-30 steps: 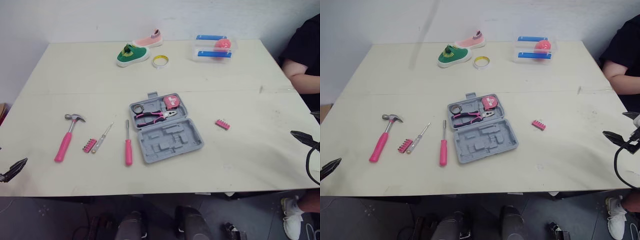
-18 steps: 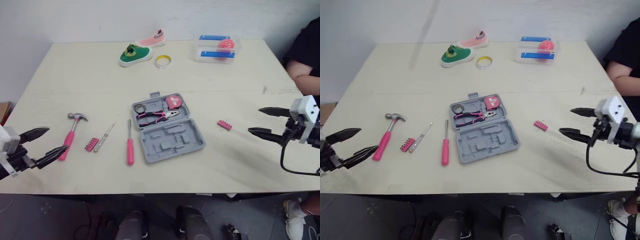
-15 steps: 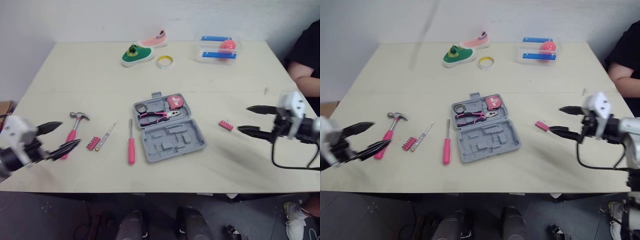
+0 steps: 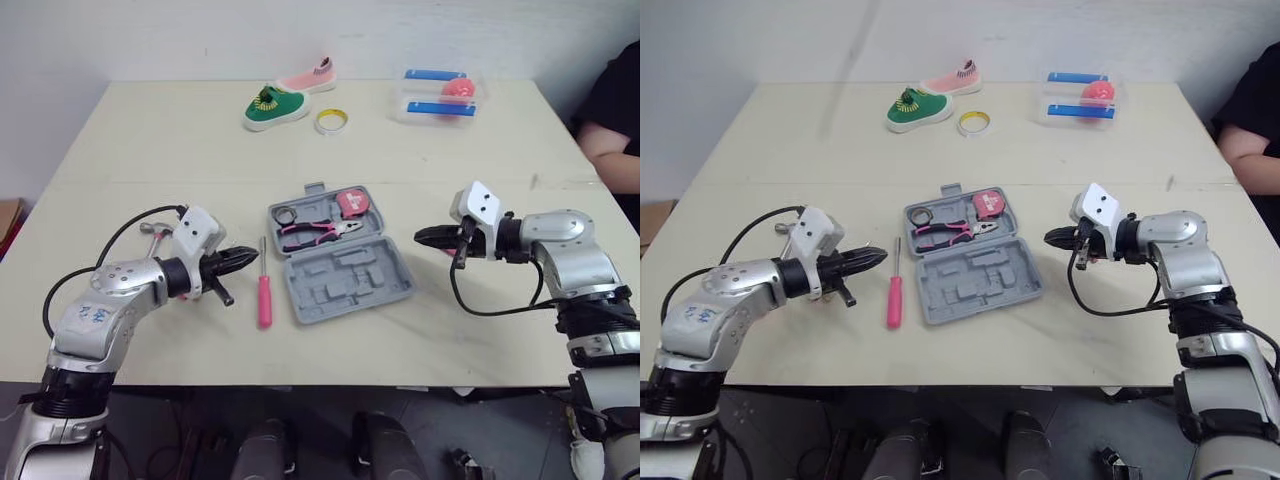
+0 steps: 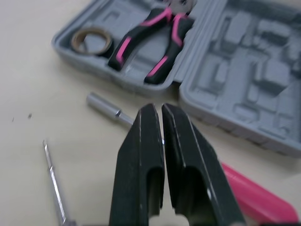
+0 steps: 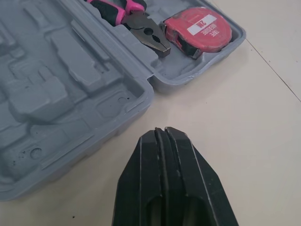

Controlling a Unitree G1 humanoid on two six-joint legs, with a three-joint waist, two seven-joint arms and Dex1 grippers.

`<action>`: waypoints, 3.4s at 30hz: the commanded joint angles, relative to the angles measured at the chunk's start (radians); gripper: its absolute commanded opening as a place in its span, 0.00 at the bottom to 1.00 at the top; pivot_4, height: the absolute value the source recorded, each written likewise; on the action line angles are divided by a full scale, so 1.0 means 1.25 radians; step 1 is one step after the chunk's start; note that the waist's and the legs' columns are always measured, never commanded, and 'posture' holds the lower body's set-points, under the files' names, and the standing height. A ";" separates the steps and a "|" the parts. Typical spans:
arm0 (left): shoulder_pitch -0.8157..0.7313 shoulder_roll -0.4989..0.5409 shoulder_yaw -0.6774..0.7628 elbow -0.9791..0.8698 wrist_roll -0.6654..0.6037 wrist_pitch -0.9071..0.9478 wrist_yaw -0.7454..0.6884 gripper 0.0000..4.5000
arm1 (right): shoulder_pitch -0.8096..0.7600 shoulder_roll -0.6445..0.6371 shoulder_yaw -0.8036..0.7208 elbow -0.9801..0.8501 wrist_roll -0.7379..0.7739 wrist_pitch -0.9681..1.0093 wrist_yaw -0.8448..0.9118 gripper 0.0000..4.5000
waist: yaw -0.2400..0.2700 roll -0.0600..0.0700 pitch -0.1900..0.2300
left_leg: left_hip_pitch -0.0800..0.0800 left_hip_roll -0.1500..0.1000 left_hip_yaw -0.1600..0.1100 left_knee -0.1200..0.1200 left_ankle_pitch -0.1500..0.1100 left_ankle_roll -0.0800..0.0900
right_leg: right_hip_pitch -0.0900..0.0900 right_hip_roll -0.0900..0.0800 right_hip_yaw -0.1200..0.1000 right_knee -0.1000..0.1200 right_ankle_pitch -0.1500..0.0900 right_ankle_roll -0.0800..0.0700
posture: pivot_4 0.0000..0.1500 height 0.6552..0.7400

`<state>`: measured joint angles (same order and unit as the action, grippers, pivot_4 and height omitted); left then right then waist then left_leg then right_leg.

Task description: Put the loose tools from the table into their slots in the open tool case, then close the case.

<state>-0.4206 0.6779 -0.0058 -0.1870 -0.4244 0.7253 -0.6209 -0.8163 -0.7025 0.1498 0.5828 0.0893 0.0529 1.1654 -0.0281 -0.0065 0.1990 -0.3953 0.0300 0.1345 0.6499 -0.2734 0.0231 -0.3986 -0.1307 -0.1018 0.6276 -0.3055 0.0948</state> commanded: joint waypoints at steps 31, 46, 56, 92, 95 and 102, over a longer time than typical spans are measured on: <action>-0.156 -0.157 -0.138 0.185 0.137 -0.021 -0.042 0.02 | -0.072 0.114 0.000 0.227 -0.074 -0.204 0.022 0.00 | 0.001 0.000 0.000 | -0.001 0.000 -0.001 0.002 0.001 0.000 | 0.000 0.001 -0.001 0.004 0.000 0.000 | 1.00 1.00; -0.134 -0.122 -0.184 0.142 0.164 -0.065 -0.177 0.02 | 0.223 -0.022 -0.062 -0.276 0.054 0.099 0.116 0.00 | 0.002 0.000 0.000 | -0.001 0.000 -0.003 0.003 0.000 0.000 | 0.001 0.000 -0.002 0.001 0.000 0.000 | 1.00 1.00; -0.109 -0.085 -0.171 0.121 0.165 -0.058 -0.209 0.02 | 0.248 -0.036 -0.072 -0.284 0.042 0.087 0.070 0.00 | 0.003 0.000 0.000 | -0.002 0.000 -0.003 0.003 0.000 0.000 | 0.001 0.000 -0.002 0.001 0.000 0.000 | 1.00 1.00; 0.433 0.251 0.756 0.521 0.012 -0.515 -0.310 0.98 | 0.426 -0.269 -0.517 0.262 0.227 -0.375 0.150 1.00 | -0.002 -0.002 0.001 | 0.004 0.001 -0.002 -0.002 -0.010 0.000 | 0.003 -0.006 -0.001 -0.003 0.000 -0.001 | 1.00 1.00; 0.427 0.246 0.743 0.500 0.000 -0.521 -0.302 0.98 | 0.404 -0.266 -0.506 0.276 0.230 -0.378 0.159 1.00 | -0.005 -0.002 0.001 | 0.005 0.001 -0.003 -0.002 -0.010 -0.001 | 0.004 -0.007 0.000 -0.003 0.000 -0.001 | 1.00 1.00; 0.433 0.203 0.638 0.194 -0.099 -0.316 -0.267 0.98 | 0.355 -0.153 -0.441 0.056 0.296 -0.271 0.205 1.00 | -0.017 -0.002 0.001 | 0.004 0.002 -0.003 -0.003 -0.009 -0.004 | 0.004 -0.007 0.003 -0.003 0.000 -0.002 | 1.00 1.00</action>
<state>0.1134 0.9239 0.7951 0.1458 -0.4978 0.2474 -0.9790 -0.3753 -0.8972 -0.3982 0.7289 0.4191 -0.3212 1.4127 -0.0491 -0.0092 0.2002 -0.3898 0.0322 0.1313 0.6457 -0.2837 0.0169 -0.3941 -0.1390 -0.0984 0.6245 -0.3061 0.0923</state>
